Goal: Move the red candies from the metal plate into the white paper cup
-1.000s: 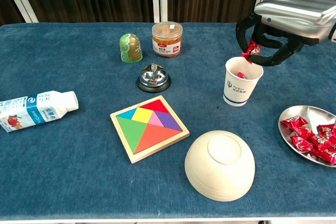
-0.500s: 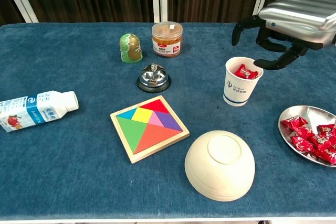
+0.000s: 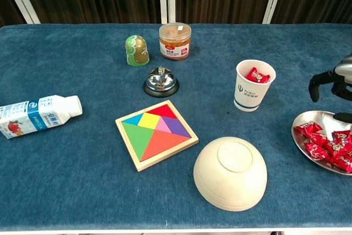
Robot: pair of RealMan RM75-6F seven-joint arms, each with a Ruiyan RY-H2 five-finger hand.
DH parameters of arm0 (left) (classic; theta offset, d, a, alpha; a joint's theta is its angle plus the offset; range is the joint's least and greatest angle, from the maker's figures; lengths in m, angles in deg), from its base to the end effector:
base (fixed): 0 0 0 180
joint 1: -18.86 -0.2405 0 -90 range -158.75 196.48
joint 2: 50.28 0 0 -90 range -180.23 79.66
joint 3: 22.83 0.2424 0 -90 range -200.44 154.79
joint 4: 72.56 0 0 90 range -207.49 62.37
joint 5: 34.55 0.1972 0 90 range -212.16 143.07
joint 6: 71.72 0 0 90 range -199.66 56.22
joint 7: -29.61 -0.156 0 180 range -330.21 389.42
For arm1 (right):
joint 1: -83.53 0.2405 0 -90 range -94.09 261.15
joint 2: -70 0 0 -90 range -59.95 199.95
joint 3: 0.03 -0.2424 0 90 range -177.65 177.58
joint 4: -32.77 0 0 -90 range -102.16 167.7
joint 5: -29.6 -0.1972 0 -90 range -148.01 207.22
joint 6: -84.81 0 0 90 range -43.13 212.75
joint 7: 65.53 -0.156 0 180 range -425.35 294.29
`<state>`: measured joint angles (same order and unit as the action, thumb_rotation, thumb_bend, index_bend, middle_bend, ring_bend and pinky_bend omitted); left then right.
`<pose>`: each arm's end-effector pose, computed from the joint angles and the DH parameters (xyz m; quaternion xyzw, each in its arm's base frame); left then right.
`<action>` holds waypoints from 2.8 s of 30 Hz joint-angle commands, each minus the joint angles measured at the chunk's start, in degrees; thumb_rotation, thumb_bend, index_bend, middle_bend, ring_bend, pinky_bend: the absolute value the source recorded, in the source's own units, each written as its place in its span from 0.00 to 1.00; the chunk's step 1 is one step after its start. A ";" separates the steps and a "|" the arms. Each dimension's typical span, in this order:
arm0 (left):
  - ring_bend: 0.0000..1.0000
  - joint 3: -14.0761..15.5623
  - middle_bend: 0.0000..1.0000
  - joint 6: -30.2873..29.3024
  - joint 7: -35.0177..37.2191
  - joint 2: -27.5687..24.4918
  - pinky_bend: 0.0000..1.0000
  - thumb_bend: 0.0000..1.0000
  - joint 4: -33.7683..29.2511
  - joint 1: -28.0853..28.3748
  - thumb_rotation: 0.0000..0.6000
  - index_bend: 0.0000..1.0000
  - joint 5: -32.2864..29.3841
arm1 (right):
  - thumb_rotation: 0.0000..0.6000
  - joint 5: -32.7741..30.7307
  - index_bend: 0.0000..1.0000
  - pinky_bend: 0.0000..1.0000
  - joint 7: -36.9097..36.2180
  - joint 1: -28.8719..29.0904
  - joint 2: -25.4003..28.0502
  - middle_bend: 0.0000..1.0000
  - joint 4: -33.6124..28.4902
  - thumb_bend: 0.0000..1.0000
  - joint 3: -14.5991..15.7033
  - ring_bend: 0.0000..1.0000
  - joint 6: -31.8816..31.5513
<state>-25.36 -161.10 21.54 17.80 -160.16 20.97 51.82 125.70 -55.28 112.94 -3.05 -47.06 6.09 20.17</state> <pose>-0.3069 0.1757 0.1604 -0.5997 -0.3344 -0.3484 0.6381 -0.2439 -0.2654 0.0565 0.8433 -0.2145 0.2791 0.4062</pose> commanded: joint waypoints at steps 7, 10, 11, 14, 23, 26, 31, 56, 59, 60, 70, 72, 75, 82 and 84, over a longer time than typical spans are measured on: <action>0.04 0.08 0.15 -0.51 0.06 -0.10 0.00 0.00 -0.11 -0.36 1.00 0.17 0.05 | 1.00 -0.27 0.51 1.00 -0.31 0.66 -3.24 0.93 3.47 0.44 0.05 1.00 3.32; 0.04 0.03 0.15 -0.63 0.11 -0.23 0.00 0.00 -0.12 -0.46 1.00 0.17 -0.06 | 1.00 -0.14 0.51 1.00 -0.54 0.89 -3.92 0.93 3.98 0.44 -0.11 1.00 3.65; 0.04 0.01 0.15 -0.67 0.13 -0.27 0.00 0.00 -0.14 -0.48 1.00 0.17 -0.07 | 1.00 -0.10 0.51 1.00 -0.63 0.97 -4.16 0.93 4.15 0.44 -0.21 1.00 3.69; 0.04 0.01 0.15 -0.63 0.09 -0.32 0.00 0.00 -0.16 -0.45 1.00 0.17 -0.01 | 1.00 0.01 0.51 1.00 -0.74 1.22 -4.65 0.93 4.32 0.44 -0.29 1.00 4.06; 0.04 0.04 0.15 -0.63 0.38 -0.17 0.00 0.00 0.16 -0.54 1.00 0.17 -0.09 | 1.00 0.51 0.52 1.00 -0.37 1.80 -5.96 0.93 4.72 0.44 -0.09 1.00 5.19; 0.04 0.05 0.15 -0.70 0.51 -0.20 0.00 0.00 0.26 -0.61 1.00 0.17 -0.09 | 1.00 0.75 0.52 1.00 -0.34 1.88 -6.06 0.93 4.65 0.44 -0.08 1.00 5.08; 0.04 0.07 0.15 -0.89 0.76 -0.16 0.00 0.00 0.43 -0.73 1.00 0.17 -0.02 | 1.00 0.79 0.53 1.00 0.17 1.95 -5.96 0.93 4.23 0.44 -0.09 1.00 5.18; 0.04 0.13 0.15 -0.78 0.56 0.02 0.00 0.00 0.31 -0.57 1.00 0.17 0.48 | 1.00 -3.89 0.67 1.00 -0.13 6.14 -2.05 0.94 -4.24 0.62 -11.24 1.00 0.79; 0.04 0.14 0.15 -0.79 0.53 -0.05 0.00 0.00 0.26 -0.66 1.00 0.17 0.33 | 1.00 -5.68 0.65 1.00 0.63 7.80 -3.55 0.94 -3.95 0.62 -12.23 1.00 3.47; 0.04 0.14 0.15 -0.79 0.50 -0.08 0.00 0.00 0.25 -0.68 1.00 0.17 0.29 | 1.00 -6.02 0.65 1.00 0.85 8.24 -3.99 0.94 -3.77 0.62 -12.36 1.00 4.20; 0.04 0.09 0.15 -0.54 0.43 -0.10 0.00 0.00 0.24 -0.64 1.00 0.17 0.04 | 1.00 -7.36 0.54 1.00 2.51 10.61 -6.79 0.94 -2.35 0.61 -12.12 1.00 7.61; 0.04 0.07 0.15 -0.51 0.43 -0.06 0.00 0.00 0.29 -0.63 1.00 0.17 0.00 | 1.00 -7.53 0.50 1.00 2.82 10.50 -6.62 0.94 -2.53 0.59 -12.01 1.00 7.39; 0.04 0.10 0.15 -0.41 0.46 0.00 0.00 0.00 0.40 -0.57 1.00 0.17 0.03 | 1.00 -7.51 0.45 1.00 2.95 10.00 -5.98 0.94 -3.03 0.55 -11.77 1.00 6.47; 0.04 -0.03 0.15 -0.15 0.49 0.17 0.00 0.00 0.42 -0.24 1.00 0.17 0.18 | 1.00 -7.25 0.42 1.00 2.73 8.15 -3.57 0.94 -4.34 0.53 -10.80 1.00 4.01; 0.04 -0.09 0.15 -0.12 0.38 0.18 0.00 0.00 0.29 -0.05 1.00 0.17 0.42 | 1.00 -6.86 0.43 1.00 2.04 7.77 -3.00 0.94 -4.60 0.53 -10.38 1.00 3.53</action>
<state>-25.43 -161.23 21.96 17.98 -159.84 20.88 52.19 118.59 -52.84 120.95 -6.37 -51.46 -4.56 24.00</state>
